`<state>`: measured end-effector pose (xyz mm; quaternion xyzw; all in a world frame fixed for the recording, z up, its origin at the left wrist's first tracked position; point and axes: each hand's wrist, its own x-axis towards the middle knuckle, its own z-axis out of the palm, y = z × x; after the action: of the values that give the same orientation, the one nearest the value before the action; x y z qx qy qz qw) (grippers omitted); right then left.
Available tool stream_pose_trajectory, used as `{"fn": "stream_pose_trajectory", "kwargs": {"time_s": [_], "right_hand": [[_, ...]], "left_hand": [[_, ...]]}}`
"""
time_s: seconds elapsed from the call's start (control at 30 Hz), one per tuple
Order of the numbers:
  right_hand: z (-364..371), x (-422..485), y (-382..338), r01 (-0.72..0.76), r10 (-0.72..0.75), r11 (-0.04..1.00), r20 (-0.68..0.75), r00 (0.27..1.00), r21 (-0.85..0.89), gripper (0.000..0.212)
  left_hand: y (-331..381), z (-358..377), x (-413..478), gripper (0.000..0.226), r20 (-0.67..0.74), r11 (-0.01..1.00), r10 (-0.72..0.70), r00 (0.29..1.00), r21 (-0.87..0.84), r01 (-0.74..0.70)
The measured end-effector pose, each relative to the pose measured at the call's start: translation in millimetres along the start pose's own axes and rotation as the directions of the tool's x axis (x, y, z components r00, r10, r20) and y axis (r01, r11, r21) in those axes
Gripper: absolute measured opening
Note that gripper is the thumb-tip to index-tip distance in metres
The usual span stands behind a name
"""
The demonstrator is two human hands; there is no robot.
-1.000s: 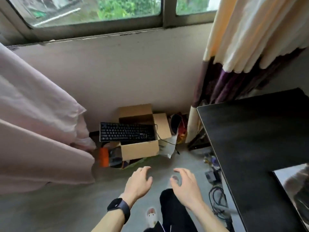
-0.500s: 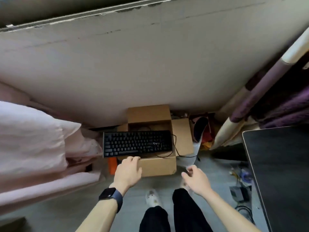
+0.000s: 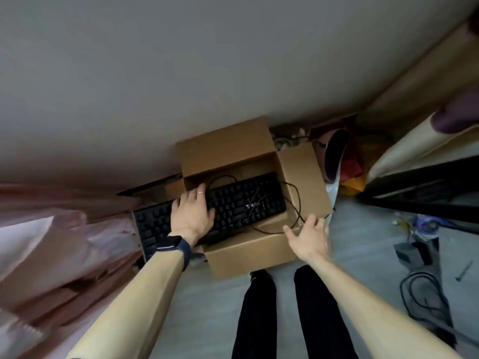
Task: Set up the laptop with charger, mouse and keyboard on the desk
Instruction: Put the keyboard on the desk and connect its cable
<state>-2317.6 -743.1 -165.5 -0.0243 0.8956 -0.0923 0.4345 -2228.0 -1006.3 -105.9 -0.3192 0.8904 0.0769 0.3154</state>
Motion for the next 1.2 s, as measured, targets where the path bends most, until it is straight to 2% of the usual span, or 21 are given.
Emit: {"fn": "stream_pose_trajectory", "kwargs": {"time_s": [0.1, 0.2, 0.37, 0.43, 0.57, 0.67, 0.77, 0.9, 1.07, 1.2], "right_hand": [[11, 8, 3, -0.048, 0.048, 0.999, -0.051, 0.998, 0.002, 0.054], [12, 13, 4, -0.057, 0.059, 0.998, -0.064, 0.996, 0.035, 0.047], [13, 14, -4, -0.185, 0.194, 0.952, -0.014, 0.981, 0.244, 0.034], [14, 10, -7, -0.193, 0.201, 0.966, -0.032, 0.979, 0.17, 0.03], [14, -3, -8, -0.101, 0.097, 0.995, -0.122, 0.988, -0.022, 0.034], [6, -6, -9, -0.13, 0.127, 0.991, -0.077, 0.989, -0.032, 0.042], [-4, -3, -16, -0.165, 0.168, 0.983, -0.034, 0.985, 0.086, 0.042], [-18, -9, -31, -0.158, 0.173, 0.973, -0.08, 0.982, 0.169, 0.039], [-48, -52, -37, -0.081, 0.122, 0.961, -0.141, 0.983, 0.264, 0.035], [-80, -110, -26, -0.094, 0.142, 0.942, -0.128, 0.982, 0.321, 0.042]], "left_hand": [[-4, 6, 23, 0.073, 0.05, 0.997, -0.008, 0.999, 0.071, 0.004], [-5, 7, 40, 0.073, 0.135, 0.998, -0.026, 0.991, 0.053, 0.019], [-8, 4, 54, 0.068, 0.222, 0.998, -0.012, 0.975, 0.069, -0.003], [-9, 0, 59, 0.068, 0.263, 0.996, 0.001, 0.965, 0.081, -0.023], [-10, -12, 57, 0.066, 0.316, 0.997, -0.009, 0.949, 0.074, -0.015], [-10, -22, 51, 0.07, 0.324, 0.999, -0.005, 0.946, 0.036, -0.007], [-12, -27, 46, 0.073, 0.323, 0.999, 0.027, 0.946, -0.029, -0.019], [-18, -32, 36, 0.071, 0.3, 0.987, 0.049, 0.953, -0.164, 0.001], [-31, -60, 13, 0.071, 0.259, 0.975, 0.084, 0.962, -0.219, -0.026], [-39, -102, -19, 0.063, 0.228, 0.971, 0.146, 0.963, -0.219, -0.095]]}}
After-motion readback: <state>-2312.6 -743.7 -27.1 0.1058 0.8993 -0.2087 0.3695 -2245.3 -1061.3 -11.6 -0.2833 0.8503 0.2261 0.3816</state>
